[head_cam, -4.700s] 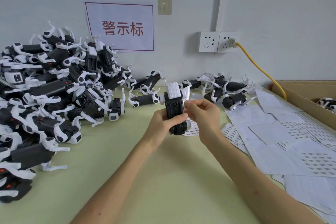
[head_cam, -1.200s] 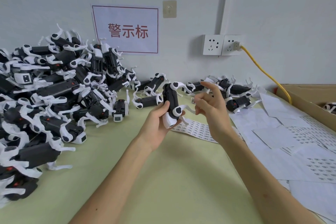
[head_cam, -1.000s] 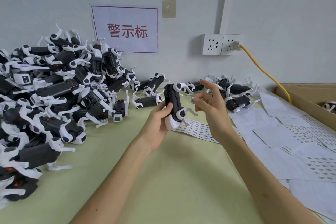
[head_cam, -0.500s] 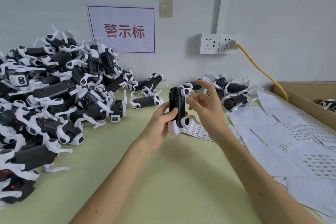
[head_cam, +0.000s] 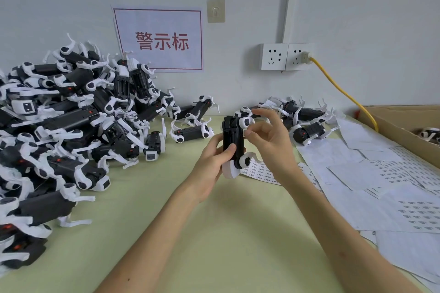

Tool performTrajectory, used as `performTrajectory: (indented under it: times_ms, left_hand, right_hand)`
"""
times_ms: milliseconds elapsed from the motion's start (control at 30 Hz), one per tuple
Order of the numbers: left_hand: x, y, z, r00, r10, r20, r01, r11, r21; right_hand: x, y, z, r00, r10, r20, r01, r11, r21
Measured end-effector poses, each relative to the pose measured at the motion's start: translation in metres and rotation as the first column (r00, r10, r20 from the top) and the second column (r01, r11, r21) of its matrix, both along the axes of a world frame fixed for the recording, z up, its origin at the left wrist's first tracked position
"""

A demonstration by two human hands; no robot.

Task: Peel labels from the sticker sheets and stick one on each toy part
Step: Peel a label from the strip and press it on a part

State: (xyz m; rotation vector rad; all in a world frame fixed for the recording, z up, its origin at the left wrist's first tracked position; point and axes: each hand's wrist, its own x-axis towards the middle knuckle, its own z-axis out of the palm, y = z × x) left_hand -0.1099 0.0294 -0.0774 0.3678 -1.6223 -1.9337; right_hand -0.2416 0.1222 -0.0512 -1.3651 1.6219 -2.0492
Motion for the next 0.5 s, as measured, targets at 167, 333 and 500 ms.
performTrajectory:
  times_ms: [167, 333, 500]
  left_hand:
    - [-0.0001, 0.0014, 0.0007, 1.000, 0.031, 0.000, -0.031, 0.999, -0.040]
    - [-0.0002, 0.0017, 0.0004, 0.998, 0.064, 0.026, -0.062, 0.995, -0.073]
    - [-0.0002, 0.0011, -0.0012, 0.996, 0.083, 0.043, -0.079, 0.993, -0.089]
  right_hand:
    - [0.0009, 0.0003, 0.0001, 1.000, 0.000, 0.016, 0.000, 1.000, -0.002]
    - [0.0015, 0.0001, -0.0005, 1.000, -0.008, 0.016, 0.008, 1.000, -0.012]
    - [0.0021, -0.0001, -0.0018, 0.999, -0.022, 0.024, 0.022, 1.000, -0.006]
